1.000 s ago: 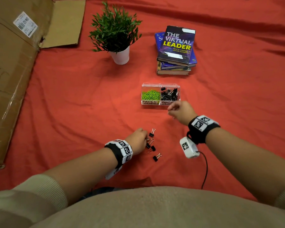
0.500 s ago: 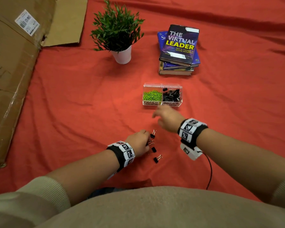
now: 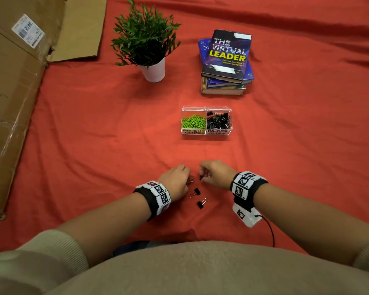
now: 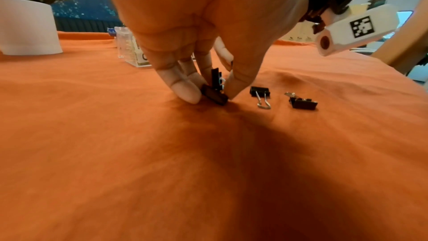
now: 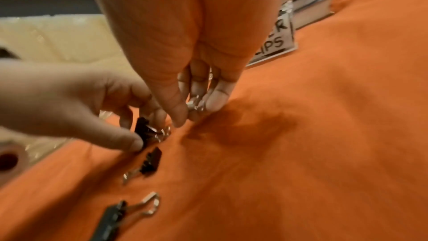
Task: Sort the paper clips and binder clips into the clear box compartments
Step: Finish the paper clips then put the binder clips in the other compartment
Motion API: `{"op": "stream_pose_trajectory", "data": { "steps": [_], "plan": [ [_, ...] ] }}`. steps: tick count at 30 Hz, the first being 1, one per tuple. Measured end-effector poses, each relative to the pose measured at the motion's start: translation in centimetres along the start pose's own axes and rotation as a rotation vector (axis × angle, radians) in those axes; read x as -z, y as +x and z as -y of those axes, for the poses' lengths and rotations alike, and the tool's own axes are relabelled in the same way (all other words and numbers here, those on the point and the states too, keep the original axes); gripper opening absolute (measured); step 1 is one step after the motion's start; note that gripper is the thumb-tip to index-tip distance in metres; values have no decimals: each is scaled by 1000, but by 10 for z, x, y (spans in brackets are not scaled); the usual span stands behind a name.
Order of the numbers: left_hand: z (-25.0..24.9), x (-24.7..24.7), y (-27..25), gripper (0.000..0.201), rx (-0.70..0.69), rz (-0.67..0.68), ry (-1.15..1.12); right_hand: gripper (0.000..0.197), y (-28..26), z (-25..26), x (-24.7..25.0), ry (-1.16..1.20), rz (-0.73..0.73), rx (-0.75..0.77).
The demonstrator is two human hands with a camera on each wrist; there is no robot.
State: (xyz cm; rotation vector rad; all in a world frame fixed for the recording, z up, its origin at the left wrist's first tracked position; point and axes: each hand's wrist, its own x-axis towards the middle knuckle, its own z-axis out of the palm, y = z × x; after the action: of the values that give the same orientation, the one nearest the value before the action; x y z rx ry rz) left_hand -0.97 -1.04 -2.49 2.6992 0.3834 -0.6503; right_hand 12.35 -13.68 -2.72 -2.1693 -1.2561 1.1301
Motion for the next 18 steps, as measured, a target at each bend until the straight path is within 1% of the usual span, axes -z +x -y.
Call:
{"op": "stream_pose_trajectory", "data": {
  "steps": [2,3,6,8,10,12,13,15,18],
  "plan": [
    [1,-1,-1,29,12,5,-21,24,-7,-1,1,143,10,-65],
    [1,-2,-1,29,14,10,-40,24,-10,-1,2,191,24,-85],
    [4,-4,1,25,11,30,-134,13,-21,5,2,231,89,-116],
    [4,-5,1,22,19,59,-208,7,-26,9,-4,124,115,-82],
    [4,-5,1,20,33,58,-262,13,-30,13,-15,-24,174,-7],
    [2,-6,1,19,49,33,-287,22,-32,16,-28,-159,238,102],
    [1,-8,1,19,56,16,-286,25,-34,16,-33,-227,246,142],
    [-1,-10,1,23,71,-1,-268,28,-37,14,-41,-329,224,157],
    [-3,-13,3,28,70,-23,-236,27,-42,6,-44,-314,166,127]
  ]
}}
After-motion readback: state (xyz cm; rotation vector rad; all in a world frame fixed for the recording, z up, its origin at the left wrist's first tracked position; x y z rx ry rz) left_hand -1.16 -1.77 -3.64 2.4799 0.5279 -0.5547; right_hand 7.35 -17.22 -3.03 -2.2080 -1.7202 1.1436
